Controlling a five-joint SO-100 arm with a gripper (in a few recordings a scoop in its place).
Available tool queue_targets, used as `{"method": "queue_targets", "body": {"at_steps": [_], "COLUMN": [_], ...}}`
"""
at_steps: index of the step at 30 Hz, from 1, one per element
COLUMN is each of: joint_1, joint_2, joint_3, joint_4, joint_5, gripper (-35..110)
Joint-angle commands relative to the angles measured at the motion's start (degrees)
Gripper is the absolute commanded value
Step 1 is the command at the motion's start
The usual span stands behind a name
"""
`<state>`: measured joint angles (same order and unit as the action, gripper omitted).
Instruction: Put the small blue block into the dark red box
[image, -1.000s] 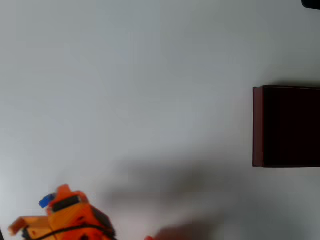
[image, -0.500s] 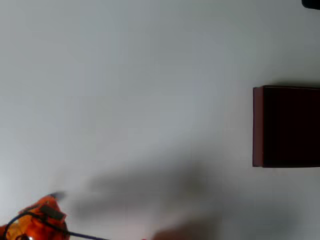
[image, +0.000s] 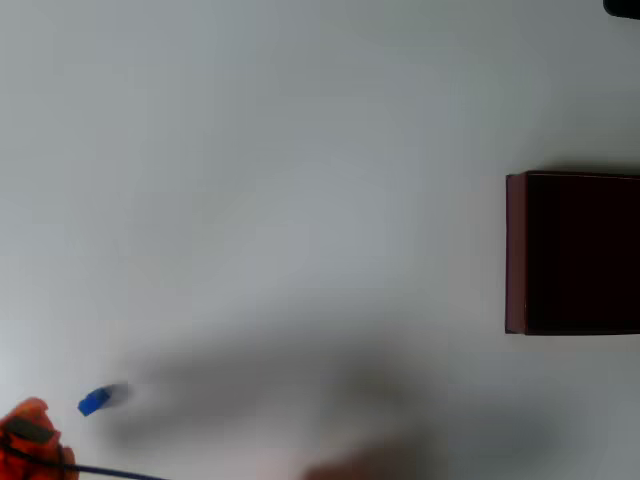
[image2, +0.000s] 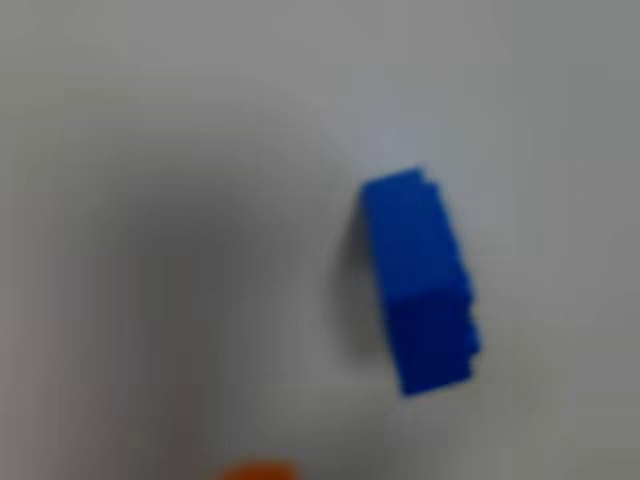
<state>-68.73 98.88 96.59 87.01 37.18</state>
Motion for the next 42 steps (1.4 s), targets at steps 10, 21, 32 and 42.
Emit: {"method": "queue_targets", "body": {"at_steps": [10, 21, 32, 42], "joint_1": [1.2, 3.5, 4.9, 4.8], "joint_2": [-4.8, -3.4, 0.7, 3.0], "joint_3": [-3.6, 6.7, 14.8, 20.4], "joint_4": [-2.6, -10.5, -14.2, -17.6], "joint_5": [-6.8, -10.3, -10.6, -9.5], "gripper": [19, 20, 20, 20]}}
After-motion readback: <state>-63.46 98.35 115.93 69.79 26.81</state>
